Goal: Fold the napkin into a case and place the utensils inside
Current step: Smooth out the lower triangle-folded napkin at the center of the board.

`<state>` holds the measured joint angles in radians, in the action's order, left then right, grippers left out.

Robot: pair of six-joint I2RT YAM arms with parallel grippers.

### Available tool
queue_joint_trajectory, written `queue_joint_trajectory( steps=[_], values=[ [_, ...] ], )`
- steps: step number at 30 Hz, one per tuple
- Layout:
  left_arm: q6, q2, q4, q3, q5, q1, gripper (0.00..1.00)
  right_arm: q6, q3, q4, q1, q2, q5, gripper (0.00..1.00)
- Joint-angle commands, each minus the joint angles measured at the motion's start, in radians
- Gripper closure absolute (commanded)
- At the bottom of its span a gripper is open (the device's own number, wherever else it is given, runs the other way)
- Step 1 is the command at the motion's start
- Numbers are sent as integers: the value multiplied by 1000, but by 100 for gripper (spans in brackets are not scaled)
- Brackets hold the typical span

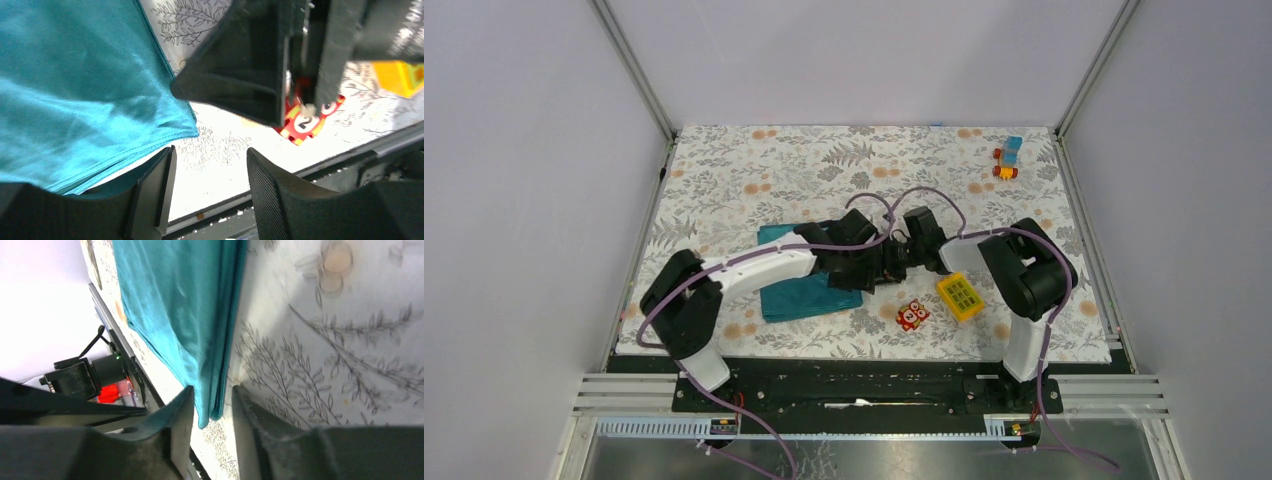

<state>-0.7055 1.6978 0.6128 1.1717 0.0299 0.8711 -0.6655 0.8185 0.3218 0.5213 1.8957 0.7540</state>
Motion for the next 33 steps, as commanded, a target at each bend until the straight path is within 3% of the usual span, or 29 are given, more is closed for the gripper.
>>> queue_joint_trajectory(
  steps=[1,8,11,13,18,24,29,33],
  values=[
    [45,-147,25,41,12,-99,39,73,119,-50,-14,-19,-105,54],
    [75,-268,-116,-67,233,-570,29,56,331,-48,-26,119,-153,45],
    [99,-218,-133,-49,255,-718,31,59,426,-80,-40,190,-148,46],
    [125,-159,-134,-21,253,-790,38,77,482,-111,-43,225,-155,49],
    [186,-11,-134,64,231,-871,55,110,560,-168,-46,275,-179,55],
    [215,82,-132,122,188,-899,63,110,606,-177,-54,330,-160,56],
    [236,129,-127,140,174,-899,69,105,632,-178,-55,355,-149,65],
    [246,153,-125,153,176,-899,70,105,637,-179,-56,355,-151,66]
  ],
)
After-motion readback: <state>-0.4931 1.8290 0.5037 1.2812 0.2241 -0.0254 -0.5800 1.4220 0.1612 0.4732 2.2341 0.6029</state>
